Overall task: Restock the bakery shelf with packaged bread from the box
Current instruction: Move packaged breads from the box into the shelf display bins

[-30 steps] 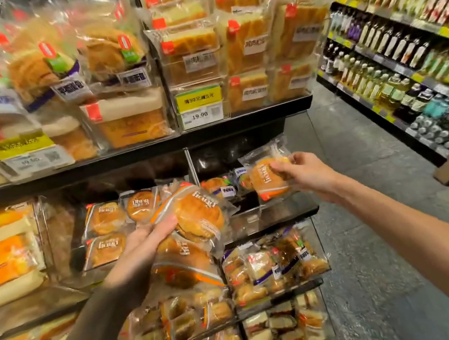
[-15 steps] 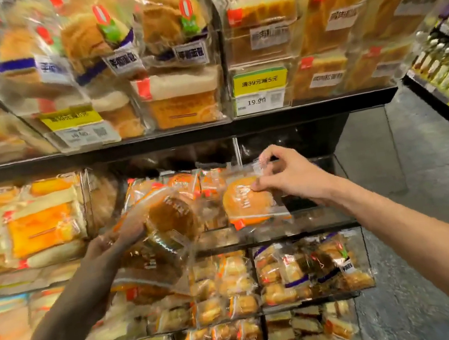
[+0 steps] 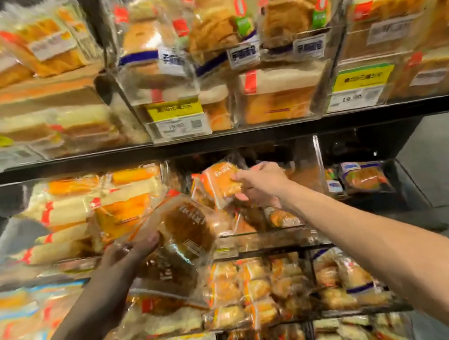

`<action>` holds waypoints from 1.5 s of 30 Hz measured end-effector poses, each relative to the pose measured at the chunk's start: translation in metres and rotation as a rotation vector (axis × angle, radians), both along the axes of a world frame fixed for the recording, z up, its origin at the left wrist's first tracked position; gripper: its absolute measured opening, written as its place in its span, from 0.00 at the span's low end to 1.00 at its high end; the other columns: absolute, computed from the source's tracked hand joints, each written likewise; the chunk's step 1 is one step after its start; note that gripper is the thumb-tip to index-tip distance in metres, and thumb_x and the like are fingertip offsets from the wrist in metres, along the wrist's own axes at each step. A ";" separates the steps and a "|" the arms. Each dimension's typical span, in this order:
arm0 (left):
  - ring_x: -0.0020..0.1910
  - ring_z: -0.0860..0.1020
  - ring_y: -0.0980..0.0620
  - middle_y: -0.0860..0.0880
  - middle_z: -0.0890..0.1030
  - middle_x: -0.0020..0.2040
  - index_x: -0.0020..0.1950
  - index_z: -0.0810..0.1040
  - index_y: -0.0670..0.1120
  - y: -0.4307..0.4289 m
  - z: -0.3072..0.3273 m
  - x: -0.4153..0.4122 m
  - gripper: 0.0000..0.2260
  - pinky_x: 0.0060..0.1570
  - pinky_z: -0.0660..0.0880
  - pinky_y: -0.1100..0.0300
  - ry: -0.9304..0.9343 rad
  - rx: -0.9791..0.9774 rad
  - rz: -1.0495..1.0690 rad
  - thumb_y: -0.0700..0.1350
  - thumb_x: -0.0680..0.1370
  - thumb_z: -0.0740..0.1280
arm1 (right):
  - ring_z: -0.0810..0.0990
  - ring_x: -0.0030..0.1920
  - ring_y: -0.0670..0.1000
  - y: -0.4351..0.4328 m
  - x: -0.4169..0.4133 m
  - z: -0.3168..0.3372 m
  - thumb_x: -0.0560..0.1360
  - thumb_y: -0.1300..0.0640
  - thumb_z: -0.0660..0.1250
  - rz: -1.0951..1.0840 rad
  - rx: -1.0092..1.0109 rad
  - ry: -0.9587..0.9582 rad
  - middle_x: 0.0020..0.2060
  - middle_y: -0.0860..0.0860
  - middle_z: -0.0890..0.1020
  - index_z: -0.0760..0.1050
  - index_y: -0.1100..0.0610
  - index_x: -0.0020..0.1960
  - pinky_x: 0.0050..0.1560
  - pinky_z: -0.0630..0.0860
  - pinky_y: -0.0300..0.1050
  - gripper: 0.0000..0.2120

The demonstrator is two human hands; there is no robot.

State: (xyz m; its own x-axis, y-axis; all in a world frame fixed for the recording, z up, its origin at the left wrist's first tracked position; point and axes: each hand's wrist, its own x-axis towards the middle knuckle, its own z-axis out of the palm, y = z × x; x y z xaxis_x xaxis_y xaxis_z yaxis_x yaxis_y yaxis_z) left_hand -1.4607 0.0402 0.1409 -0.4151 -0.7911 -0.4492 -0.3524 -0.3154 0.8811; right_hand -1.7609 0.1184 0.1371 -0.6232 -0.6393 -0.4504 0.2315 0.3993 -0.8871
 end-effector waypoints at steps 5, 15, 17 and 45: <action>0.42 0.84 0.55 0.50 0.86 0.43 0.51 0.79 0.42 0.010 0.033 -0.001 0.17 0.42 0.82 0.60 0.080 -0.006 -0.085 0.54 0.71 0.72 | 0.82 0.33 0.58 -0.062 0.033 -0.020 0.73 0.59 0.75 -0.117 0.043 -0.157 0.36 0.62 0.82 0.78 0.64 0.40 0.37 0.83 0.50 0.09; 0.39 0.85 0.46 0.41 0.86 0.43 0.42 0.86 0.44 0.010 0.063 0.005 0.13 0.35 0.80 0.60 0.246 0.034 -0.259 0.54 0.72 0.74 | 0.82 0.53 0.59 -0.078 0.041 -0.045 0.73 0.34 0.65 0.025 0.336 0.423 0.51 0.56 0.84 0.80 0.59 0.53 0.55 0.78 0.52 0.28; 0.45 0.85 0.40 0.38 0.85 0.48 0.50 0.83 0.41 0.005 0.060 0.007 0.23 0.39 0.82 0.56 0.239 0.049 -0.326 0.59 0.67 0.76 | 0.80 0.55 0.61 -0.078 0.038 -0.041 0.73 0.34 0.64 0.055 0.341 0.495 0.56 0.58 0.82 0.81 0.58 0.50 0.52 0.75 0.49 0.27; 0.57 0.80 0.60 0.60 0.80 0.59 0.58 0.82 0.55 0.027 0.039 -0.052 0.16 0.47 0.79 0.64 0.090 -0.212 -0.458 0.55 0.72 0.74 | 0.76 0.59 0.52 0.050 0.000 0.022 0.65 0.42 0.79 0.566 0.224 0.922 0.59 0.51 0.78 0.65 0.53 0.66 0.57 0.74 0.50 0.37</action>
